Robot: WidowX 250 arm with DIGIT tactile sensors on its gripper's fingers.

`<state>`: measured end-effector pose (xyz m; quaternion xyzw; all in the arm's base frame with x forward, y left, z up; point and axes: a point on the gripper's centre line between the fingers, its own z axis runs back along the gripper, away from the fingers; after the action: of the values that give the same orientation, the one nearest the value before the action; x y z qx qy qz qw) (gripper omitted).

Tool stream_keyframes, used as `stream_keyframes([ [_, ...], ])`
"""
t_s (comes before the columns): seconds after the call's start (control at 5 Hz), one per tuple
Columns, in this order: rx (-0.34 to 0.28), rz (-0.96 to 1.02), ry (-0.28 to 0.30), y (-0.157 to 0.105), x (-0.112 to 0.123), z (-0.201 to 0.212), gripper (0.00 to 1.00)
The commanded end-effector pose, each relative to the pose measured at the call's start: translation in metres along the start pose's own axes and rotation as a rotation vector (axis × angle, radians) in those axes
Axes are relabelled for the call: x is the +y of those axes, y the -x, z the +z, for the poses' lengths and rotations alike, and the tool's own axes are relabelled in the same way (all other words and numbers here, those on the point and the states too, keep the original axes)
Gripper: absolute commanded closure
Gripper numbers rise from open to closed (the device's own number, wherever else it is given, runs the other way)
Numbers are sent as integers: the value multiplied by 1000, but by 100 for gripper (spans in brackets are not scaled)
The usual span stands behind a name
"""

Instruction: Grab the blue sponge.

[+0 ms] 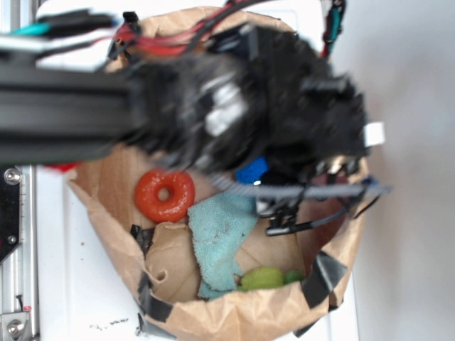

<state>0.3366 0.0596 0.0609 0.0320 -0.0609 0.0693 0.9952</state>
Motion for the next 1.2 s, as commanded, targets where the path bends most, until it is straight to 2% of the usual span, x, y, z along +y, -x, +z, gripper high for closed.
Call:
stream_keyframes([
  [0.0, -21, 64, 83, -27, 7, 3, 0],
  [0.2, -4, 25, 11, -18, 3, -14, 0],
  [0.4, 39, 14, -12, -10, 0, -26, 0],
  [0.6, 53, 52, -32, -8, 1, -27, 100],
  [0.8, 29, 47, -47, -8, 0, -22, 100],
  [1.0, -35, 47, 12, 4, -1, 23, 100],
])
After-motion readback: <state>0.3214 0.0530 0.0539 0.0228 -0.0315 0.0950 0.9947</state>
